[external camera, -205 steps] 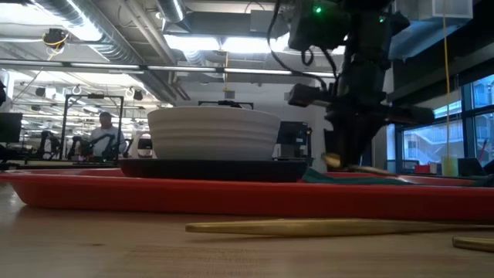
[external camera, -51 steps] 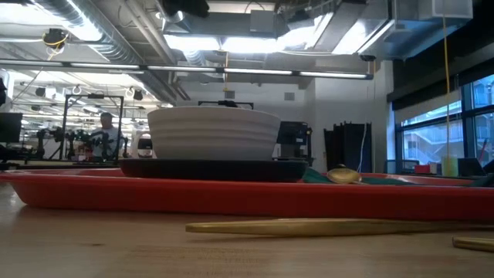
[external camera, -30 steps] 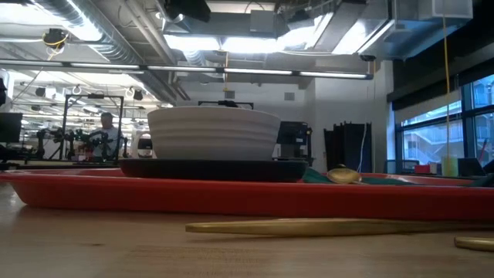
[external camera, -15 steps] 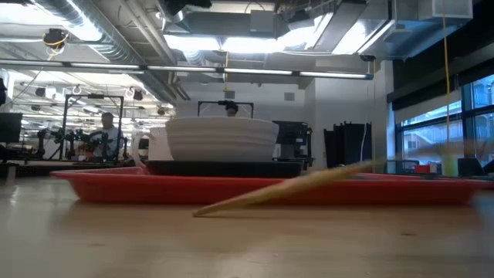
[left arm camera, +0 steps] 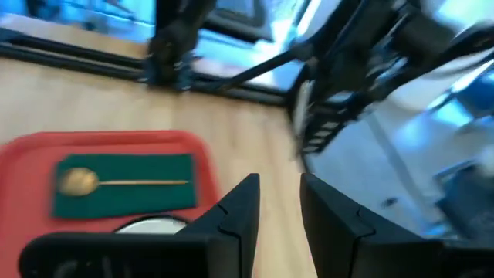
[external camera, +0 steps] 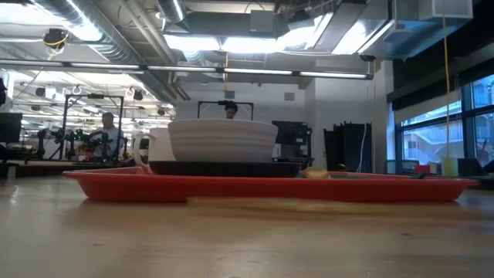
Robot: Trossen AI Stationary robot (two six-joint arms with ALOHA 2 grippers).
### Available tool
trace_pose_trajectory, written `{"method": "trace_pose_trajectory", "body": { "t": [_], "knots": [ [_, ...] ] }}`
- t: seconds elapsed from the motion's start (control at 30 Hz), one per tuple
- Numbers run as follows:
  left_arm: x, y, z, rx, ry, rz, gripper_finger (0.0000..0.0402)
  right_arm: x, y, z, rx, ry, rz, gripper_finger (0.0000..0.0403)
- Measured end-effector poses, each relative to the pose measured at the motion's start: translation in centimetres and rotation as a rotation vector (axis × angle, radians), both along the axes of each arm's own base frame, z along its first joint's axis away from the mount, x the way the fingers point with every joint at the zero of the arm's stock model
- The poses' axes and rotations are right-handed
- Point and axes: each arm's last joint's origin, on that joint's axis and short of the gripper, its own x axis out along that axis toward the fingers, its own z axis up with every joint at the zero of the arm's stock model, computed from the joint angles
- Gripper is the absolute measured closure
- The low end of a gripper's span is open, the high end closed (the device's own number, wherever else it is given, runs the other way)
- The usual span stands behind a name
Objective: Set up tray
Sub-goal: Put the gold fork to the right of the gold spoon on the green napkin on the red tray
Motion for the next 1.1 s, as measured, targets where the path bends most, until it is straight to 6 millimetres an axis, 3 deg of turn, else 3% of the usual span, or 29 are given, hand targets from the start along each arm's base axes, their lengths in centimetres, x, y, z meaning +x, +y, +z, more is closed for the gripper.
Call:
{"method": "trace_pose_trajectory", "body": {
  "t": [0.2, 0.37, 0.57, 0.7, 0.87, 1.1],
  "knots": [
    [0.3, -0.5, 0.1, -0.206, 0.027, -0.139, 0.0313, 3.0, -2.7, 0.2, -0.235, -0.179, 0.059, 0.0402],
    [0.4, -0.9, 0.0, -0.381, 0.116, -0.228, 0.0313, 5.6, -5.6, 0.6, -0.555, -0.229, 0.277, 0.0403],
    [0.4, -1.2, -0.3, -0.526, 0.224, -0.193, 0.0302, 7.8, -8.7, 1.3, -0.998, -0.087, 0.599, 0.0403],
    [0.3, -1.5, -0.4, -0.654, 0.318, -0.147, 0.0285, 8.8, -10.4, 1.6, -1.181, 0.093, 0.782, 0.0402],
    [0.5, -1.5, -0.7, -0.710, 0.368, -0.082, 0.0271, 10.1, -11.6, 2.3, -1.443, 0.195, 0.791, 0.0401],
    [2.0, -1.2, -2.1, -0.653, 0.394, -0.002, 0.0262, 12.4, -12.6, 2.4, -1.400, 0.270, 0.914, 0.0400]
  ]
}}
